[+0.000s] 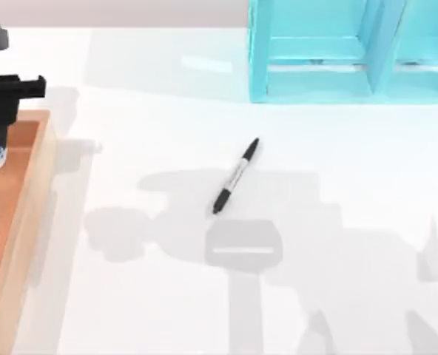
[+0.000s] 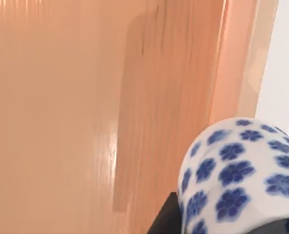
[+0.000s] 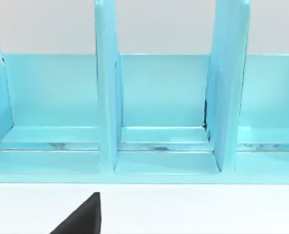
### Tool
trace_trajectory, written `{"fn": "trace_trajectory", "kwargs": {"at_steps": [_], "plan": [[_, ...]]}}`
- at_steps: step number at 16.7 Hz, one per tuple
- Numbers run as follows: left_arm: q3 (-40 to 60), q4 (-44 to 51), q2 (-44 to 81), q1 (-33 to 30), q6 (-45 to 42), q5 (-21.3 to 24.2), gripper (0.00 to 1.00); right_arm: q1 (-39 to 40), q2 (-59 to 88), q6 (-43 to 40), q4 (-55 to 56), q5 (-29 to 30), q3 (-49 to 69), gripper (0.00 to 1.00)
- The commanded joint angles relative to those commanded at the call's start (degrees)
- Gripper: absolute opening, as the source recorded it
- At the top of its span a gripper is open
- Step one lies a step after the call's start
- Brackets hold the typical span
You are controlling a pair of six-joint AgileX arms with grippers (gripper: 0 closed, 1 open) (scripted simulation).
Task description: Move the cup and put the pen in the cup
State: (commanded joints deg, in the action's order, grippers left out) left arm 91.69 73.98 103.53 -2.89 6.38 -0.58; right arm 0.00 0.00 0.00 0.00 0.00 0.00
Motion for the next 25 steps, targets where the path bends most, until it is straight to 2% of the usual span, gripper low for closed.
{"fn": "trace_trajectory", "kwargs": {"at_steps": [5,11,19,25], "plan": [[4.81,10.87,-1.82,-10.16,5.75,0.48,0.00,0.00,0.00,0.00,0.00,0.00,0.00,1.00],[4.81,11.17,-1.43,-10.69,6.11,0.55,0.00,0.00,0.00,0.00,0.00,0.00,0.00,1.00],[-0.28,-4.25,8.28,-20.29,15.33,0.41,0.00,0.00,0.00,0.00,0.00,0.00,0.00,1.00],[-0.66,-5.30,9.14,-20.91,16.03,0.42,0.00,0.00,0.00,0.00,0.00,0.00,0.00,1.00]]}}
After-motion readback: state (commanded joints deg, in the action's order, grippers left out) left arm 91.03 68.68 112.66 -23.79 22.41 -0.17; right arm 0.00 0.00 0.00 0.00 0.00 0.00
